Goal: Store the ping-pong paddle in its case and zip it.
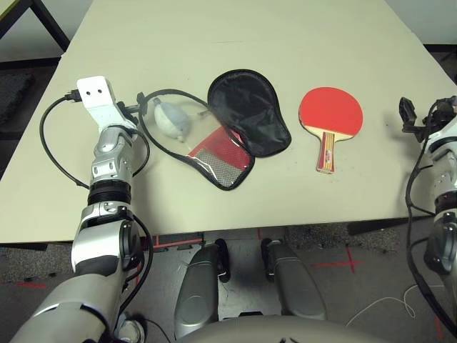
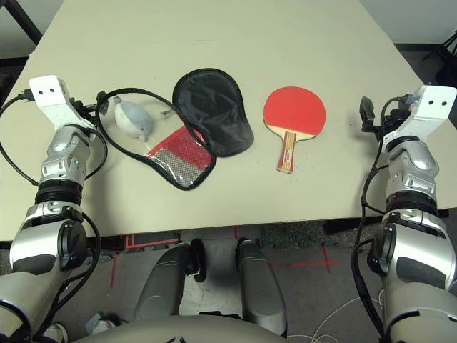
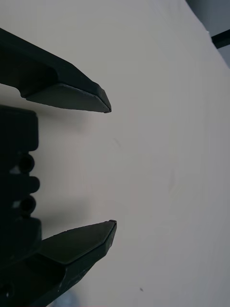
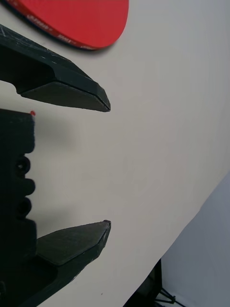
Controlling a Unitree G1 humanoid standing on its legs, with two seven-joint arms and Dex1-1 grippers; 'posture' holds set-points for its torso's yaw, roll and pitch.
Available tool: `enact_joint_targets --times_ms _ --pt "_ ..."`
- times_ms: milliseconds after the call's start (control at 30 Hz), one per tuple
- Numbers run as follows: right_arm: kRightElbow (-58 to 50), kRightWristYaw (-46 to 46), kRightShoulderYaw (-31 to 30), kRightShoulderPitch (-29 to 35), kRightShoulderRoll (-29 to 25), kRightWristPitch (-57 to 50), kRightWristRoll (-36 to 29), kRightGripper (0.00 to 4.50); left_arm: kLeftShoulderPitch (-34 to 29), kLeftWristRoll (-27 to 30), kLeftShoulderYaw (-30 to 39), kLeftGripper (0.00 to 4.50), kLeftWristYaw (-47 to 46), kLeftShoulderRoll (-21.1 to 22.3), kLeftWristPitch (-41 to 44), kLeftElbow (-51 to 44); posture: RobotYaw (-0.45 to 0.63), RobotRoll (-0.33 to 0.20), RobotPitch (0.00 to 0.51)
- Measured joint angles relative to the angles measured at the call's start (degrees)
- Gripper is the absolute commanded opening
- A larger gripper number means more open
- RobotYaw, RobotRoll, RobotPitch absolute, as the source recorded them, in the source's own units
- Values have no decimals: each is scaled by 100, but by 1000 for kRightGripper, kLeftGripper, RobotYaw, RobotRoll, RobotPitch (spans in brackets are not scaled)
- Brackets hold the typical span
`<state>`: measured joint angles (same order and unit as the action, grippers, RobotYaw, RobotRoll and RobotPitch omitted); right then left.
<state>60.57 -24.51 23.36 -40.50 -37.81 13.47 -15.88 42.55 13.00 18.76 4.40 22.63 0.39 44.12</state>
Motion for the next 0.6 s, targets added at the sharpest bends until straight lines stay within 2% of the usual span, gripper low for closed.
enact_joint_targets --times_ms 267,367,500,600 --pt "-201 85 0 111 44 -32 -59 4485 -39 6 15 4500 -3 2 -4 3 -120 0 237" --pt "-440 300 12 114 43 -344 -112 4485 97 5 13 4500 78 71 -8 114 -100 0 231" --pt "-1157 891 220 199 12 -1326 -271 4485 486 6 7 4500 466 533 -18 211 -95 0 232" --pt "-2118 1171 231 375 -84 -2379 -372 4485 830 18 8 4500 871 927 7 236 -75 0 222"
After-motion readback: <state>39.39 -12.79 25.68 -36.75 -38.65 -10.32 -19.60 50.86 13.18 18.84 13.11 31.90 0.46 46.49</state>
